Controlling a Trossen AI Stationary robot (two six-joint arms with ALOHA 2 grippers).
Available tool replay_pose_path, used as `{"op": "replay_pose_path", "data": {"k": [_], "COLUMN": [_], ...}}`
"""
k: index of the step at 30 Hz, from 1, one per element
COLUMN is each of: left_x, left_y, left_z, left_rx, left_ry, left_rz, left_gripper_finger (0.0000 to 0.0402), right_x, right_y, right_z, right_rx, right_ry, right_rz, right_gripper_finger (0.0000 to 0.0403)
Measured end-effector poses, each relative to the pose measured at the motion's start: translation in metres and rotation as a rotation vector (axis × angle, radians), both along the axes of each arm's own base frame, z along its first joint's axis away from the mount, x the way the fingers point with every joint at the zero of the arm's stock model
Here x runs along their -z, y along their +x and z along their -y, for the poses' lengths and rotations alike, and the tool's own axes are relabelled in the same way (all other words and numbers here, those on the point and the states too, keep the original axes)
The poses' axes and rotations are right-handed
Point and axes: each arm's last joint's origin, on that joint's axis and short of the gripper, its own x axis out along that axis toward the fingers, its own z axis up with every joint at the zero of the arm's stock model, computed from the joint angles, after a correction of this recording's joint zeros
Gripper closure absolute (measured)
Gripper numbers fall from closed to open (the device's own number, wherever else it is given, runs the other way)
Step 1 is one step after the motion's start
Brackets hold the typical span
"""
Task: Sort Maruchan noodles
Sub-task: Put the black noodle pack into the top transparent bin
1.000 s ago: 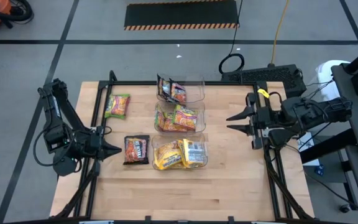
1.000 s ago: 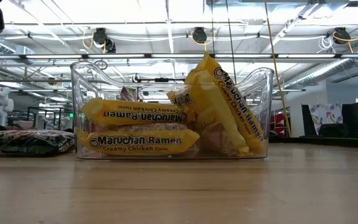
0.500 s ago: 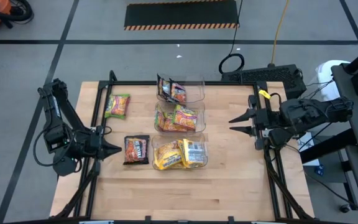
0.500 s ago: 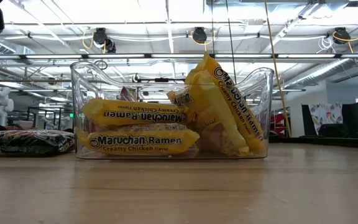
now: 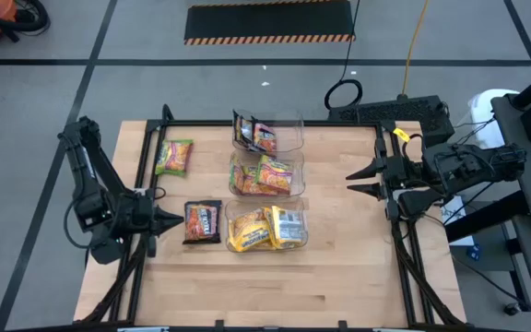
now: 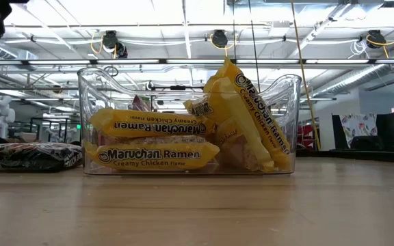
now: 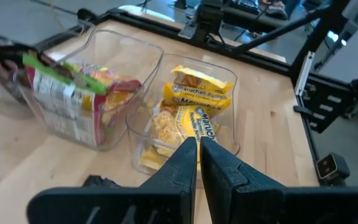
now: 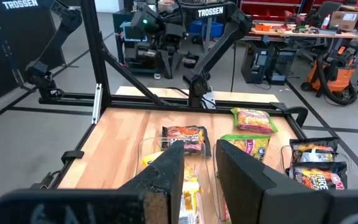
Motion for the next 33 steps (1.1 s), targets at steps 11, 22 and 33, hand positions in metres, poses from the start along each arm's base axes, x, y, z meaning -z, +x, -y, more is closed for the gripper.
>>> {"op": "replay_pose_path", "data": {"k": [11, 22, 33], "left_x": [0.007, 0.025, 0.067], "left_y": [0.001, 0.027, 0.045], "left_z": [0.001, 0.024, 0.049], "left_rx": [-0.069, 0.103, 0.121], "left_ry": [-0.180, -0.274, -0.165], "left_rz": [0.019, -0.304, -0.572], "left_gripper_finger": [0.0376, 0.0376, 0.0376], "right_x": [0.000, 0.000, 0.000], "right_y": [0.000, 0.000, 0.000], "right_z": [0.000, 0.000, 0.000], "right_rx": [-0.001, -0.001, -0.002], "right_ry": [0.001, 0.001, -0.005], "right_rz": [0.000, 0.001, 0.001], "right_gripper_finger": [0.0312, 0.0312, 0.0312]}}
